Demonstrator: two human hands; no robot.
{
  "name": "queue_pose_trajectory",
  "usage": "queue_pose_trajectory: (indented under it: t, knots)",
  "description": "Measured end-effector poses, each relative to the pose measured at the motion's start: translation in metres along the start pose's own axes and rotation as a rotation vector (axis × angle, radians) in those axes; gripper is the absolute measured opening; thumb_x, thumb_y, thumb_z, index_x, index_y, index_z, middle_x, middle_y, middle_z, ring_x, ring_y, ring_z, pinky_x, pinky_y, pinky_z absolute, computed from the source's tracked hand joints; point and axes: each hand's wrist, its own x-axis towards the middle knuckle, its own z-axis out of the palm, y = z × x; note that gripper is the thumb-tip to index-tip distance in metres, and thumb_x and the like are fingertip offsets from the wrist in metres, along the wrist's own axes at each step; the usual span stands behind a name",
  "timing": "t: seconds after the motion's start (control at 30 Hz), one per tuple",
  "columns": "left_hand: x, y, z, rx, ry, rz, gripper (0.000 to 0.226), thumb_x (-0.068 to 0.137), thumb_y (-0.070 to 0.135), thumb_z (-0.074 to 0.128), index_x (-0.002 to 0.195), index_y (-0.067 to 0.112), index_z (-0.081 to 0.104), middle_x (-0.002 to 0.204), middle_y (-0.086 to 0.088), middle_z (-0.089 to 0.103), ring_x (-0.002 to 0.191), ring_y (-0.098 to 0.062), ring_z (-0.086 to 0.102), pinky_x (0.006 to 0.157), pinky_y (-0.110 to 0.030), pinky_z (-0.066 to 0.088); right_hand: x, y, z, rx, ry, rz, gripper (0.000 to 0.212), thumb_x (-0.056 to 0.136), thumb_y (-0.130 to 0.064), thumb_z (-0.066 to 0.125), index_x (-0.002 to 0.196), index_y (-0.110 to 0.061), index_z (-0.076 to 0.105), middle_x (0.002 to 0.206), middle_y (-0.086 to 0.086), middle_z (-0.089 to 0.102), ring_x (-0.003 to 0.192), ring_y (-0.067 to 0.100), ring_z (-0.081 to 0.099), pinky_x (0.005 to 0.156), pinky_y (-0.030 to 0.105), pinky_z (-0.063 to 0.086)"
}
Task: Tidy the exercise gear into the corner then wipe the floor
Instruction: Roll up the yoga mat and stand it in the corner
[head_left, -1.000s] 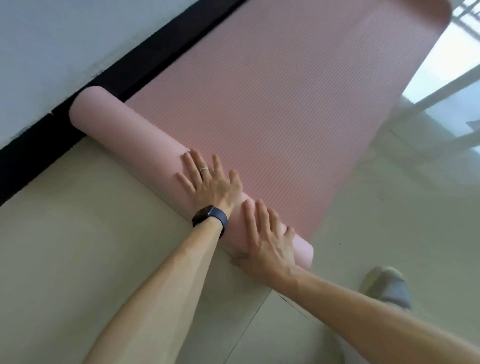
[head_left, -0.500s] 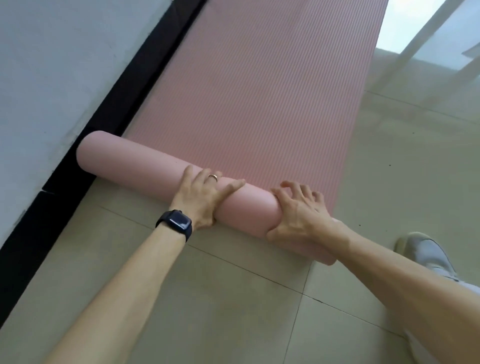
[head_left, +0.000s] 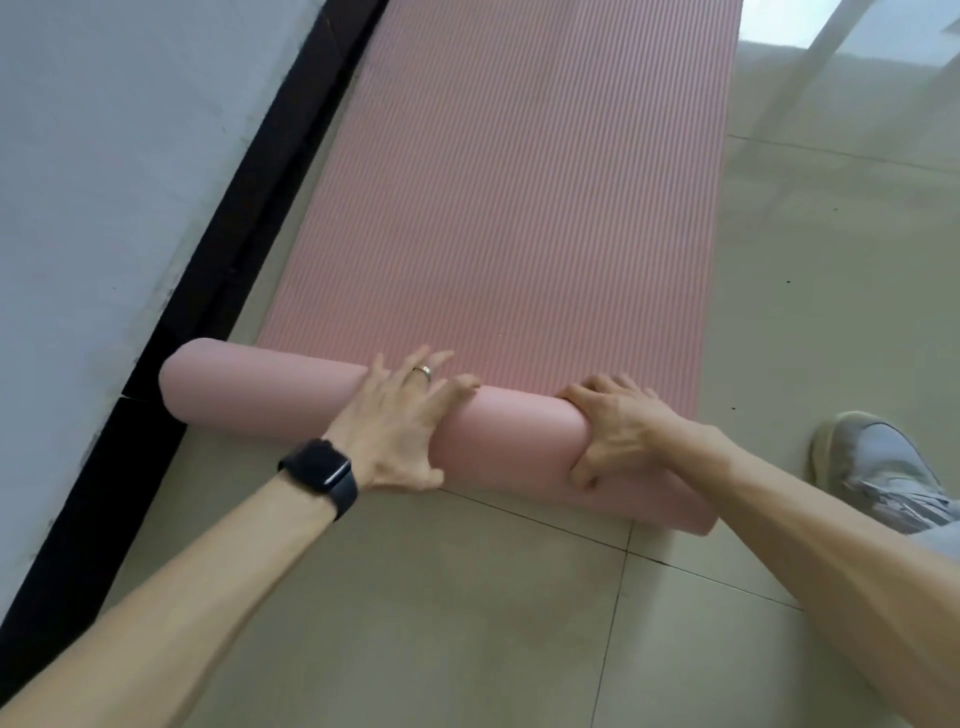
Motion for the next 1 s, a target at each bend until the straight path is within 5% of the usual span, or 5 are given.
queue_pose_trajectory:
  t: [0.13, 0.3, 0.5, 0.73, 1.0]
  knots:
    - [-0.009, 0.007, 0.031, 0.183, 0.011, -0.068, 0.127, 0.077, 0.046, 0.075, 0.144, 0.037, -0.033, 0.162, -0.018, 0.005, 0.15, -0.037, 0.003, 0.113, -0.067, 0.011, -0.007, -0.009, 0.012, -0.099, 0.159, 0.036, 0.108, 0.051, -0.056, 0.073, 0.145, -0.04, 0.023, 0.136, 0.0, 0.034, 0.127, 0.025, 0.031, 0.105, 0.049, 0.026]
    - [0.022, 0.0, 0.009, 0.085, 0.054, -0.047, 0.111, 0.064, 0.034, 0.08, 0.145, 0.047, 0.006, 0.139, -0.007, 0.048, 0.125, -0.025, 0.047, 0.108, -0.055, 0.03, -0.028, -0.036, 0.072, -0.302, 0.367, 0.038, 0.131, 0.06, -0.057, 0.073, 0.154, -0.025, -0.013, 0.159, 0.02, 0.001, 0.149, 0.041, 0.002, 0.108, 0.074, 0.003]
    - [0.036, -0.006, -0.031, -0.106, -0.115, -0.094, 0.099, 0.06, 0.03, 0.075, 0.143, 0.051, 0.024, 0.115, -0.004, 0.056, 0.097, -0.027, 0.058, 0.092, -0.043, 0.046, -0.013, -0.022, 0.033, -0.265, 0.438, 0.003, 0.1, 0.058, -0.052, 0.07, 0.143, -0.036, 0.021, 0.119, 0.004, 0.05, 0.105, 0.031, 0.053, 0.086, 0.051, 0.044]
    - [-0.001, 0.017, 0.006, 0.07, 0.09, 0.016, 0.132, 0.065, 0.049, 0.079, 0.15, 0.041, -0.023, 0.165, -0.007, -0.006, 0.151, -0.033, -0.006, 0.113, -0.071, 0.006, 0.002, 0.001, -0.013, -0.084, 0.033, 0.033, 0.098, 0.047, -0.056, 0.077, 0.134, -0.047, 0.034, 0.118, -0.005, 0.048, 0.106, 0.022, 0.04, 0.082, 0.04, 0.037]
    - [0.029, 0.021, 0.016, 0.042, 0.206, -0.065, 0.107, 0.067, 0.045, 0.078, 0.146, 0.044, 0.007, 0.148, -0.001, 0.042, 0.135, -0.026, 0.04, 0.106, -0.06, 0.027, -0.031, -0.029, 0.073, -0.321, 0.52, 0.08, 0.124, 0.061, -0.039, 0.077, 0.158, -0.024, 0.002, 0.161, 0.021, 0.011, 0.148, 0.046, 0.006, 0.108, 0.073, 0.005]
